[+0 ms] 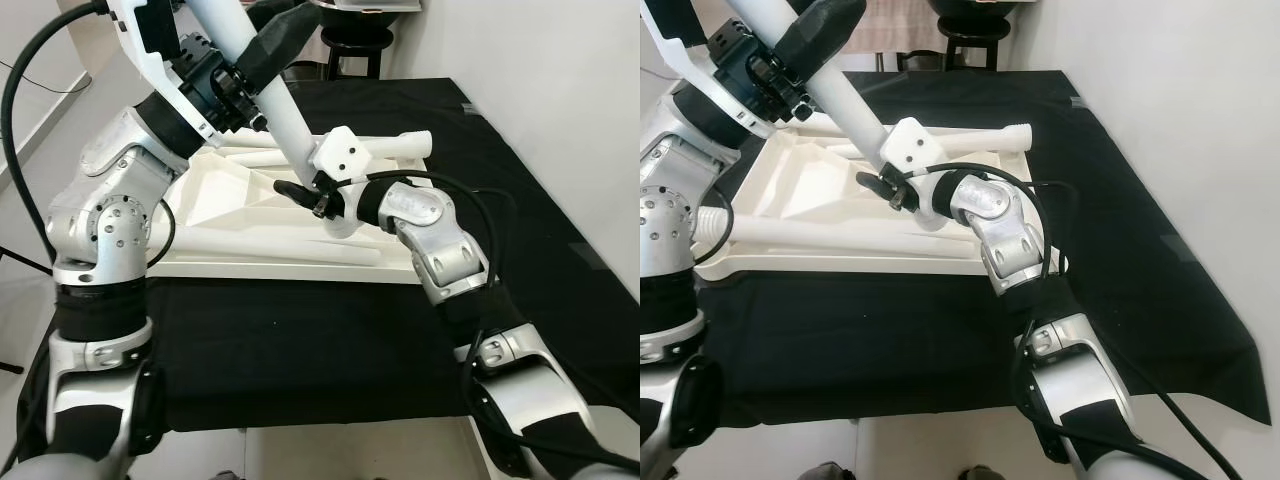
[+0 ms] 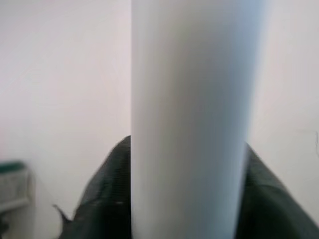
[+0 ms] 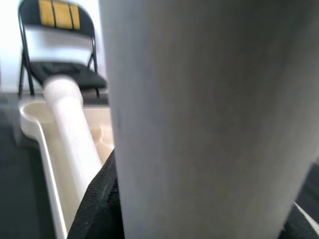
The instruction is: Building children table
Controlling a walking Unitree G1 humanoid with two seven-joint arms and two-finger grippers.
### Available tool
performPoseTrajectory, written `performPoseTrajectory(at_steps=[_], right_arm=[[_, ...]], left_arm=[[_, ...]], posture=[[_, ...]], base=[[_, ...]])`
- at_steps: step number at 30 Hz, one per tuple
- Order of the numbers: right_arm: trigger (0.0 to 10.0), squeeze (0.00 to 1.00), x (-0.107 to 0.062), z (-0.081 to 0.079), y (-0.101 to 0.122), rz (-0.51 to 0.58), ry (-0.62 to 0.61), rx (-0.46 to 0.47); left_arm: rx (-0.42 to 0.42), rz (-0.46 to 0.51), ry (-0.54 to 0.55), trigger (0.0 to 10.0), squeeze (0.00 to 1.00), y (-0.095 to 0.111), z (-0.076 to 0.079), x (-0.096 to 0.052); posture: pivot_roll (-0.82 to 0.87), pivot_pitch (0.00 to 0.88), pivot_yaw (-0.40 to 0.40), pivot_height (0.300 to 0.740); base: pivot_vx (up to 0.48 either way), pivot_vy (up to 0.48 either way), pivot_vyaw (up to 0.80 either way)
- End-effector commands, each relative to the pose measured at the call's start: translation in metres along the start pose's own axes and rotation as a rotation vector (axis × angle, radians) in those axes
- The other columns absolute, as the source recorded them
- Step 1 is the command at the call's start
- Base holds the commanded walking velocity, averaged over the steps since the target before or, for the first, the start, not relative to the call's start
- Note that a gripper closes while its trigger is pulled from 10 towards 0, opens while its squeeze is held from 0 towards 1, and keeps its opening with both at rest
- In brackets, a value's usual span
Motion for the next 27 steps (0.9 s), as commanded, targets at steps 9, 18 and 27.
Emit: performPoseTrajectory(at_steps=[9,18,27], right_arm=[[0.0,0.0,0.003,0.022,-0.011,-0.068,-0.14,0.052],[0.0,0.0,-0.026,0.093,-0.02,-0.042,-0.549,0.357],[0.0,0.0,-0.049,0.132,-0.008,0.085,-0.746,0.5]], left_arm=[[0.032,0.179,0.095,10.0,1.0,0.05,-0.016,-0.001],[0.102,0.257,0.042,10.0,1.0,0.093,-0.004,-0.018],[0.058,0.315,-0.078,10.0,1.0,0.113,0.019,-0.025]], posture=[[0.0,0.052,-0.015,0.74],[-0.01,0.054,-0.028,0.74],[-0.01,0.055,-0.035,0.74]], base=[[0.0,0.0,0.0],[0.0,0.0,0.0],[0.0,0.0,0.0]])
Point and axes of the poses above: a point about 5 cm out from each wrist's last joint towards the gripper, its own x axis pointing out of the wrist towards the gripper, its own y axis along the axis of the wrist's last joint, z = x × y, the point moved 4 cm from there along x, pointing out of the wrist towards the gripper, and after that the axes turned 8 degrees about -x, right-handed, at the moved point
